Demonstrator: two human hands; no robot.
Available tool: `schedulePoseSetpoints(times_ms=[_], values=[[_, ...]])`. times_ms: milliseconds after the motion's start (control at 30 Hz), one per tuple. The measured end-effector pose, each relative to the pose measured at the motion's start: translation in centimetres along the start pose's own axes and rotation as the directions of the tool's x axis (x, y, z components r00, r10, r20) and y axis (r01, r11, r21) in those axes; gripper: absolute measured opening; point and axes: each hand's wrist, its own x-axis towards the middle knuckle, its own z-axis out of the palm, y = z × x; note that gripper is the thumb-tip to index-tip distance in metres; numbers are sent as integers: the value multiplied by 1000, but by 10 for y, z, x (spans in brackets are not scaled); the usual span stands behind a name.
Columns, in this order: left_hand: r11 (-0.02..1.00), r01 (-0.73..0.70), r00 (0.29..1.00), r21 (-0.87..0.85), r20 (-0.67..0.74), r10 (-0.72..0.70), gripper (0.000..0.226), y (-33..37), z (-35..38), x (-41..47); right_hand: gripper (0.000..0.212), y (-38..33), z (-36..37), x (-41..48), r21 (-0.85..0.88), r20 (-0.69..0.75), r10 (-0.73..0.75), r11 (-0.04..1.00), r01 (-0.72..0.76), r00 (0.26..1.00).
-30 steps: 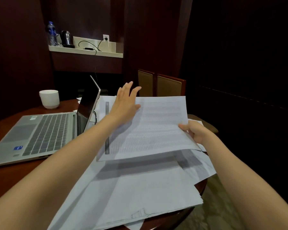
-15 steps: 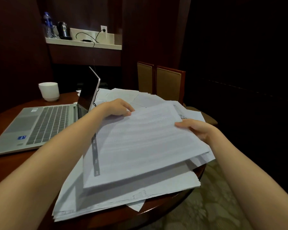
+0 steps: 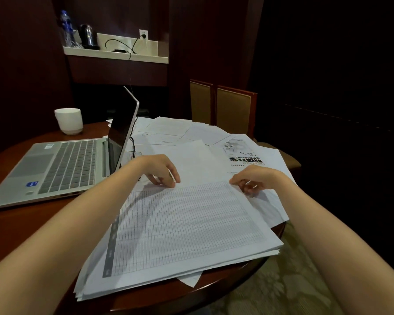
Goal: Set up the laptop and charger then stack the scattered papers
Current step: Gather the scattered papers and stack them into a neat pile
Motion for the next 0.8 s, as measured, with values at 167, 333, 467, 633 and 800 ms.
schedulePoseSetpoints(times_ms=[167, 333, 467, 633, 800], values=[[1000, -1, 999, -22, -54, -1, 11, 5, 1, 9, 14, -7, -3, 21, 3, -293, 14, 1000, -14, 956], [998, 22, 989, 63, -146, -12, 53, 14, 15, 19, 21, -18, 8, 47, 336, -324, 56, 940, 59, 945], [997, 38, 999, 62, -37, -36, 56, 18, 13, 19, 23, -28, 14, 55, 343, -274, 51, 938, 48, 960], [984, 29, 999, 173, 40, -37, 67, 20, 10, 19, 28, -39, 19, 55, -19, -199, 34, 999, -38, 979], [979, -1, 999, 206, 38, -7, 71, 16, 13, 16, 41, -43, 27, 48, -202, -232, -24, 979, -24, 972]])
